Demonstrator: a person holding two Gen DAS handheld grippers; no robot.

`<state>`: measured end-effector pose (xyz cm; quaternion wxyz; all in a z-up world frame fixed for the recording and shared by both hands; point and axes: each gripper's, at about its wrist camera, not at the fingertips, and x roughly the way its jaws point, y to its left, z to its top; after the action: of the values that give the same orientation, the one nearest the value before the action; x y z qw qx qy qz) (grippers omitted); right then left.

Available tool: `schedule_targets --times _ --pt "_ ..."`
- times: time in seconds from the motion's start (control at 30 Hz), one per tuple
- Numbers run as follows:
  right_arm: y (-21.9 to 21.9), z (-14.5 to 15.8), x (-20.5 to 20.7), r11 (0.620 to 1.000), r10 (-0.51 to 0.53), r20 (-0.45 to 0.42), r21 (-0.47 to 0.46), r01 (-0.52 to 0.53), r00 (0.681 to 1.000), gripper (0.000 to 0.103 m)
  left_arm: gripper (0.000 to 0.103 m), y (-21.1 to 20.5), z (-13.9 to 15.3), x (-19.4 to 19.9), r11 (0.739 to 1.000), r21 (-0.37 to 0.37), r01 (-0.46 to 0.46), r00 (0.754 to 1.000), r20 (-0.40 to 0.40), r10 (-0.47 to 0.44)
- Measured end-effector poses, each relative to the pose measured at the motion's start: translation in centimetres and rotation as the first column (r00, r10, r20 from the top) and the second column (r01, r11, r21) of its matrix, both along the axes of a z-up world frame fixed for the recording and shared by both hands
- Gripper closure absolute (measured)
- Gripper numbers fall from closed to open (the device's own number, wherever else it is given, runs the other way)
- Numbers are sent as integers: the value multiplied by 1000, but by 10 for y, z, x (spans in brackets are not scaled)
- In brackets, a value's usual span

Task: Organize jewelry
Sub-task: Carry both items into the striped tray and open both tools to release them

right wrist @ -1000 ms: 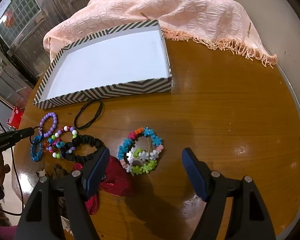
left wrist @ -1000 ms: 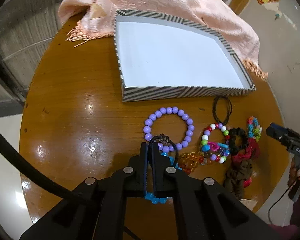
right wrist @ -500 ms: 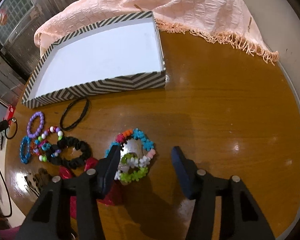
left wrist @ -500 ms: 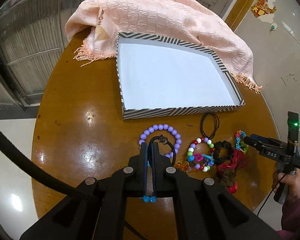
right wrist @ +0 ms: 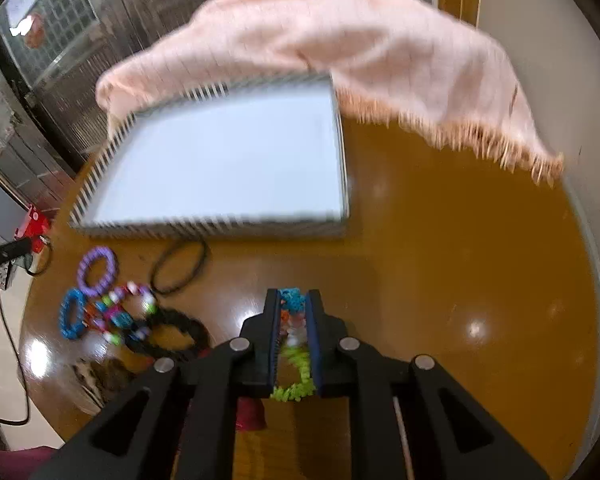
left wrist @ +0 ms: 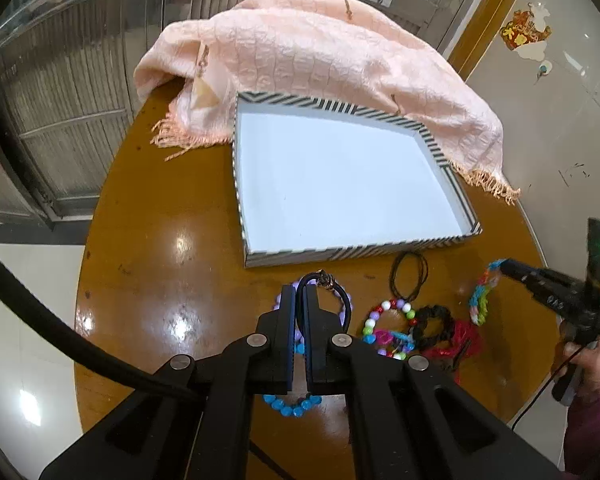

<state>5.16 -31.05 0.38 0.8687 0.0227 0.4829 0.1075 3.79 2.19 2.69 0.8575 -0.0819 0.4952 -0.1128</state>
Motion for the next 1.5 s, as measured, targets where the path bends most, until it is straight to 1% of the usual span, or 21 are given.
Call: schedule_targets --times 0.1,0.33,0.5,0.67,0.73,0.83,0.9,0.97,1.03,1.13,1.23,1.33,1.37,1.4,1.43,1.47,1.5 --pt "3 21 7 1000 14 40 16 -15 999 90 102 -3 6 6 1000 -2 0 1000 12 0" --pt "16 59 38 999 41 131 -1 -41 991 90 102 -20 21 29 1000 16 18 999 49 -18" --pt "29 68 59 998 61 148 11 -63 987 90 102 -42 22 52 999 7 39 998 42 -39" --pt "40 52 78 997 66 114 26 -69 991 90 102 -75 13 75 997 0 80 997 17 -80" --pt "40 41 85 998 58 94 31 -61 994 90 102 -90 5 85 995 -4 97 995 -1 -97" --pt "33 22 95 998 35 50 42 -37 998 90 102 -105 -11 98 994 -32 107 993 -42 -109" --pt "25 11 101 999 12 19 36 -13 1000 90 102 -115 -22 105 993 -29 113 991 -64 -114" --pt "17 -3 107 1000 -13 -15 11 13 1000 90 102 -122 -32 110 993 -27 112 990 -84 -114" --pt "11 -12 109 999 -28 -32 -18 27 999 90 102 -126 -41 115 994 -24 110 988 -109 -112" --pt "11 -16 110 996 -24 -18 -83 23 1000 90 102 -130 -50 119 994 -5 110 986 -122 -110" --pt "13 -21 112 992 -20 -17 -125 17 1000 90 102 -130 -57 123 995 8 100 985 -142 -98" --pt "17 -26 112 986 -24 -20 -167 20 1000 90 102 -132 -61 125 995 23 96 985 -144 -92" --pt "18 -27 112 986 -22 -22 -166 18 1000 88 101 -132 -61 125 995 28 98 986 -142 -93" --pt "18 -28 111 987 -19 -25 -160 15 1000 86 96 -133 -61 125 994 36 98 986 -140 -92" --pt "18 -28 110 988 -18 -25 -153 14 1000 80 93 -133 -62 125 994 40 98 986 -138 -91" --pt "19 -27 108 988 -18 -22 -153 14 1000 74 86 -133 -62 126 994 42 97 986 -137 -91" --pt "19 -26 107 988 -18 -19 -153 15 1000 73 80 -132 -62 126 995 42 95 987 -135 -89"
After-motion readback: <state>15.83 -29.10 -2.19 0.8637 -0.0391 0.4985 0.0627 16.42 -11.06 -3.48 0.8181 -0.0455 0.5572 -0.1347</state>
